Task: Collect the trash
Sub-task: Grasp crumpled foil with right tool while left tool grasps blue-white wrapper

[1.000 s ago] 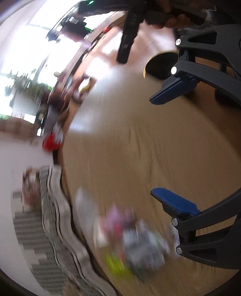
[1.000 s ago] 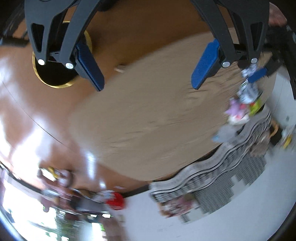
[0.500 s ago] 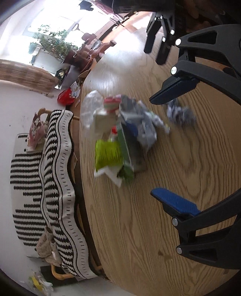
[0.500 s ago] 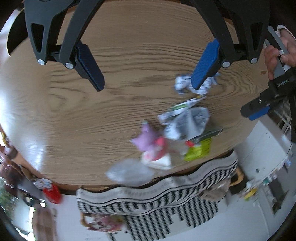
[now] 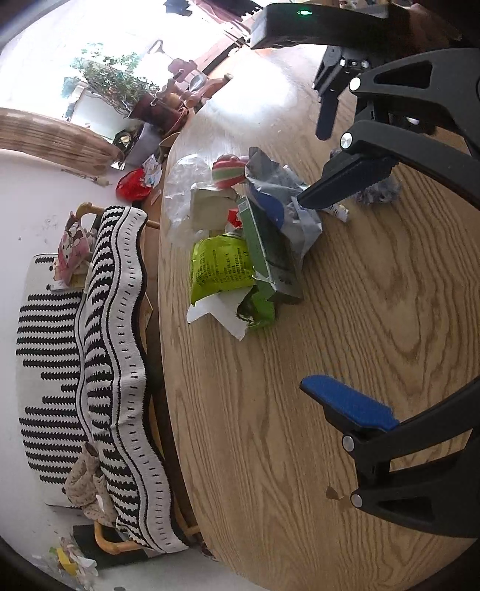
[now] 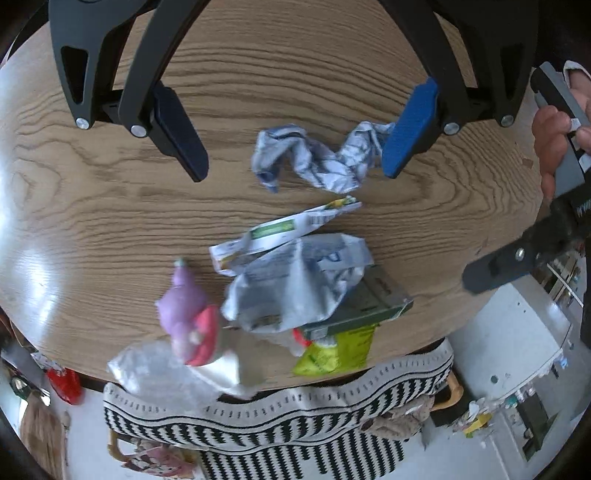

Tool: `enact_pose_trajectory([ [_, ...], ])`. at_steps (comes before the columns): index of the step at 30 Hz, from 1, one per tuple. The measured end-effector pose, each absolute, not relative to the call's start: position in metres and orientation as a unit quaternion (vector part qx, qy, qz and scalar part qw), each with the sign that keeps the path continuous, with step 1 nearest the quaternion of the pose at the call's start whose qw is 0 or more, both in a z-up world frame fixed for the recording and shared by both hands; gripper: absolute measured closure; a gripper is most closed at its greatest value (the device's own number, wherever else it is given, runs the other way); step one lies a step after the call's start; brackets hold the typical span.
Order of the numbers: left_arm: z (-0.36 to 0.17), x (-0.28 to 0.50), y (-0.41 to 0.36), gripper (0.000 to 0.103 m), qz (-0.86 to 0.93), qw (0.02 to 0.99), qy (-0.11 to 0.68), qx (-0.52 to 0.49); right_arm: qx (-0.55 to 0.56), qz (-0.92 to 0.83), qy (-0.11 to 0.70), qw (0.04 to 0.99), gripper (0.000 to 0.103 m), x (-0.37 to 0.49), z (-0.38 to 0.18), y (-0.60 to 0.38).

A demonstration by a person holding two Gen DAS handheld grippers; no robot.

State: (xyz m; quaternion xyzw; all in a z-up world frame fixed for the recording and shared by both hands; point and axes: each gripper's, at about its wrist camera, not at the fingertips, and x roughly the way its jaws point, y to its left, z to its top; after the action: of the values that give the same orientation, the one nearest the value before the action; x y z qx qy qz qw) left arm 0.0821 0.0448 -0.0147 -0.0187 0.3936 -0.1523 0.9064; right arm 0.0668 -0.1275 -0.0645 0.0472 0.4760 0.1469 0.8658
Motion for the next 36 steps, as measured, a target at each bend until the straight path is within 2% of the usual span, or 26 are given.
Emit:
enact_pose_trajectory([
  [8, -0.022, 0.094, 0.028, 0.014, -0.154, 0.908, 0.391, -0.006, 0.038, 0.163, 0.476, 0.864, 0.013, 0.067, -0.072, -0.114],
  [9, -0.022, 0.095, 0.025, 0.014, -0.155, 0.908, 0.390, -0.004, 0.040, 0.167, 0.475, 0.863, 0.018, 0.067, -0.072, -0.114],
  [11, -0.023, 0.098, 0.018, 0.014, -0.156, 0.908, 0.389, 0.000, 0.053, 0.179, 0.474, 0.861, 0.037, 0.067, -0.073, -0.115],
  [13, -0.024, 0.100, 0.013, 0.014, -0.157, 0.908, 0.388, 0.003, 0.072, 0.200, 0.476, 0.853, 0.065, 0.066, -0.072, -0.117],
  [14, -0.024, 0.100, 0.010, 0.014, -0.157, 0.908, 0.388, 0.004, 0.072, 0.199, 0.475, 0.854, 0.067, 0.065, -0.070, -0.118],
  [20, -0.028, 0.100, -0.015, 0.015, -0.172, 0.906, 0.384, 0.032, 0.065, 0.188, 0.458, 0.867, 0.070, 0.051, -0.051, -0.143],
  [23, -0.033, 0.100, -0.034, 0.021, -0.186, 0.903, 0.384, 0.055, 0.072, 0.177, 0.455, 0.870, 0.070, 0.043, -0.045, -0.166],
  [33, -0.063, 0.121, -0.078, 0.023, -0.188, 0.892, 0.401, 0.085, 0.073, 0.153, 0.451, 0.876, 0.070, 0.020, -0.036, -0.212],
  [36, -0.066, 0.125, -0.081, 0.041, -0.195, 0.889, 0.409, 0.068, 0.073, 0.147, 0.448, 0.879, 0.070, 0.013, -0.033, -0.223],
])
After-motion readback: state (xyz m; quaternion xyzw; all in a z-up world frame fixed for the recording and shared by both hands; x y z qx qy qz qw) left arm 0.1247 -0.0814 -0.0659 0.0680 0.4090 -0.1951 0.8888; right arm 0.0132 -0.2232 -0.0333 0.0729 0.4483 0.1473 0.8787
